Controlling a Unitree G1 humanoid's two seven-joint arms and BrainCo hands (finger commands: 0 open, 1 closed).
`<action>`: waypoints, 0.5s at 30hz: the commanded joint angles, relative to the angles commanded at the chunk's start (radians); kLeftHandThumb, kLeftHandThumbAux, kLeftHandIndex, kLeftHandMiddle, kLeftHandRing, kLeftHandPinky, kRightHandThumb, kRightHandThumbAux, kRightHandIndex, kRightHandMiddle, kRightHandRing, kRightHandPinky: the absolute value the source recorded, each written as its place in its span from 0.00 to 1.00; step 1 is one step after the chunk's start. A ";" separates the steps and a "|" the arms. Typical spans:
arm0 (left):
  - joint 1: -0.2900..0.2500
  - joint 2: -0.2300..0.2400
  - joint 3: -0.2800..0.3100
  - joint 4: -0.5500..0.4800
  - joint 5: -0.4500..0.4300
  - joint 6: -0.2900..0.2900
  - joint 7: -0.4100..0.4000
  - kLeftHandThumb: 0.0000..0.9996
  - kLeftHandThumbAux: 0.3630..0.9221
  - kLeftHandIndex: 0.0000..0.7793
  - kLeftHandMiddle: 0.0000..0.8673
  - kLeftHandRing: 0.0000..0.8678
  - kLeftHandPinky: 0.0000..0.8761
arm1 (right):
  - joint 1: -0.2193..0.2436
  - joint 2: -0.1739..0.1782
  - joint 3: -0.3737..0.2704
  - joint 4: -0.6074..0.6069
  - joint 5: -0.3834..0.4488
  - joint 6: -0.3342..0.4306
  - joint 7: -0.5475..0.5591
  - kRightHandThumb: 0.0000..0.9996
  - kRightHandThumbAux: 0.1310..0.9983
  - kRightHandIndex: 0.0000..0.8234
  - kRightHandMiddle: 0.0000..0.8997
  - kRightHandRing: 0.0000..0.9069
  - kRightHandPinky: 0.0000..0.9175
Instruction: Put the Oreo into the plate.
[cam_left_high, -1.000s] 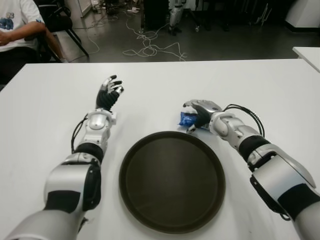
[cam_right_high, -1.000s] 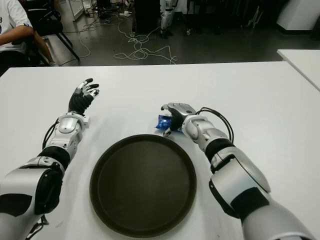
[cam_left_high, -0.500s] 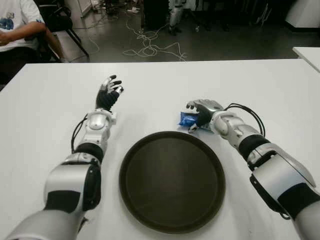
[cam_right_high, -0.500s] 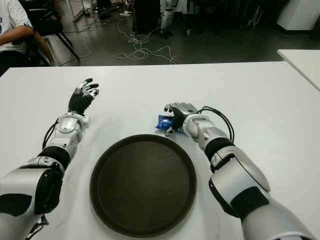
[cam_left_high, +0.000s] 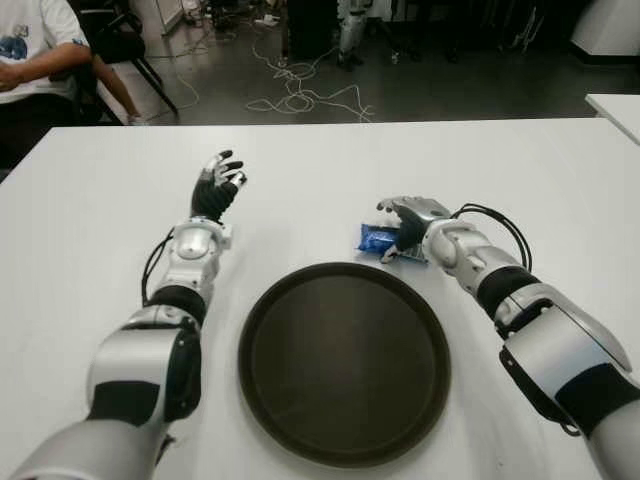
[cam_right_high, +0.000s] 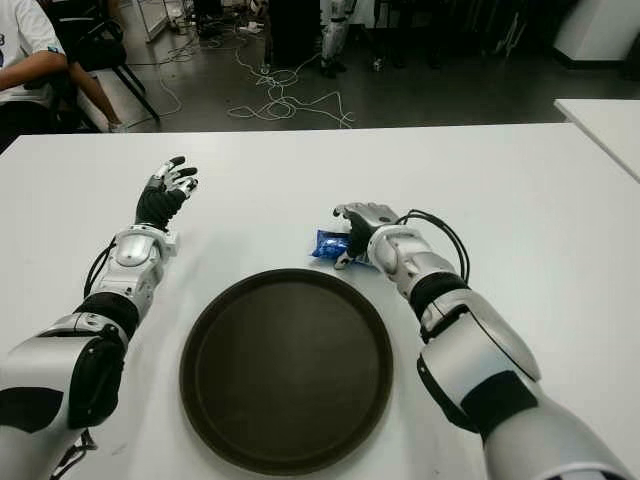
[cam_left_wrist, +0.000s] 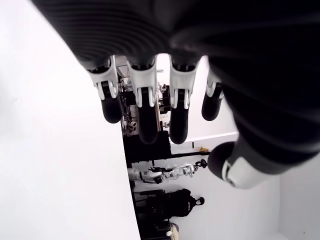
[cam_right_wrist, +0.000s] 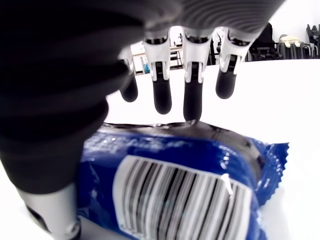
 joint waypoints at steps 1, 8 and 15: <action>0.000 0.000 0.001 0.000 -0.001 0.001 -0.001 0.12 0.49 0.17 0.25 0.20 0.14 | 0.000 0.000 -0.001 0.000 0.001 0.002 0.003 0.00 0.76 0.24 0.25 0.26 0.21; 0.000 0.000 0.001 0.000 -0.005 -0.001 -0.009 0.13 0.49 0.16 0.25 0.21 0.14 | -0.004 0.000 0.001 0.001 -0.001 0.015 0.027 0.00 0.76 0.26 0.28 0.30 0.24; 0.000 -0.001 0.001 -0.001 -0.011 -0.005 -0.015 0.14 0.50 0.17 0.24 0.20 0.13 | -0.007 -0.001 0.003 0.001 -0.002 0.021 0.048 0.00 0.75 0.23 0.25 0.26 0.21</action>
